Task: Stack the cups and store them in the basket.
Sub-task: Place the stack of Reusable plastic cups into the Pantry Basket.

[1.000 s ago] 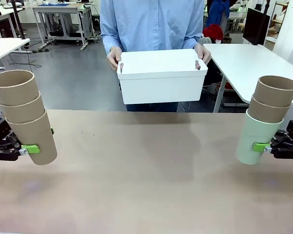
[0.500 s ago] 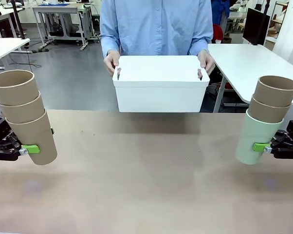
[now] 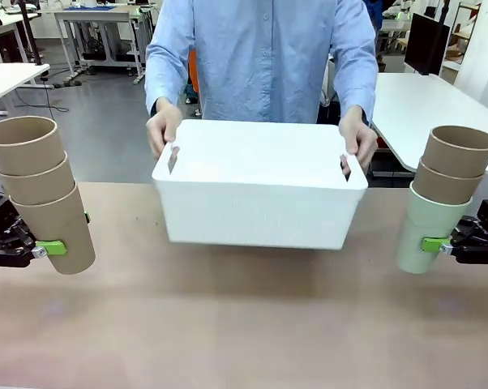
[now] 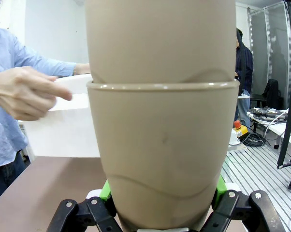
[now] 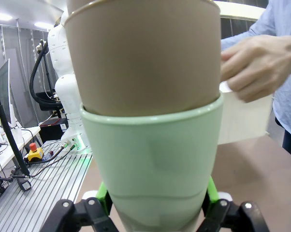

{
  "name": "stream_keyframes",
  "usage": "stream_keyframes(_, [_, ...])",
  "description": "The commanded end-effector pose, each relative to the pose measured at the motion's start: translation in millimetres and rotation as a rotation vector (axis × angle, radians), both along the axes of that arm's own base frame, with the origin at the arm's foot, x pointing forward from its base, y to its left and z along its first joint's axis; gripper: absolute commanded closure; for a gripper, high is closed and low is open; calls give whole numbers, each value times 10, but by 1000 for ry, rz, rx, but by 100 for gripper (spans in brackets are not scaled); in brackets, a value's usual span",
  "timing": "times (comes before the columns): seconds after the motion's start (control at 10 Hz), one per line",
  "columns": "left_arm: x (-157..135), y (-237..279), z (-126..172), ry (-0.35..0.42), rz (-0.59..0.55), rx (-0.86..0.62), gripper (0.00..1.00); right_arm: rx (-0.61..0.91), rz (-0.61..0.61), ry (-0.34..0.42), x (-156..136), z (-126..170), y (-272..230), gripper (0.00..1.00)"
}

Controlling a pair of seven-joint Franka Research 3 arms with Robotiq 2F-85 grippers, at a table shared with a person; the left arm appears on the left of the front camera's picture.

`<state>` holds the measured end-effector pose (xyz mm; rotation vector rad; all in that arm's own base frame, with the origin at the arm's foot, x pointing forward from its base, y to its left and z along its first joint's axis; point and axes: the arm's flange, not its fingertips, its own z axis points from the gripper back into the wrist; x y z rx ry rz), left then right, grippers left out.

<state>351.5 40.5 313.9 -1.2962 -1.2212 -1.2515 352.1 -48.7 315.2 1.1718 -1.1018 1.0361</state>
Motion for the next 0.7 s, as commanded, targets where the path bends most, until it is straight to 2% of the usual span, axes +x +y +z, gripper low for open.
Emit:
stream_keyframes(0.0, [-6, -10, 33, -11, -1, -9, 16, 3, -2, -7, 5, 33, -7, 13])
stream_keyframes(0.6, [-6, -10, 33, -11, -1, -9, 16, 3, -2, -7, 5, 33, -7, 13])
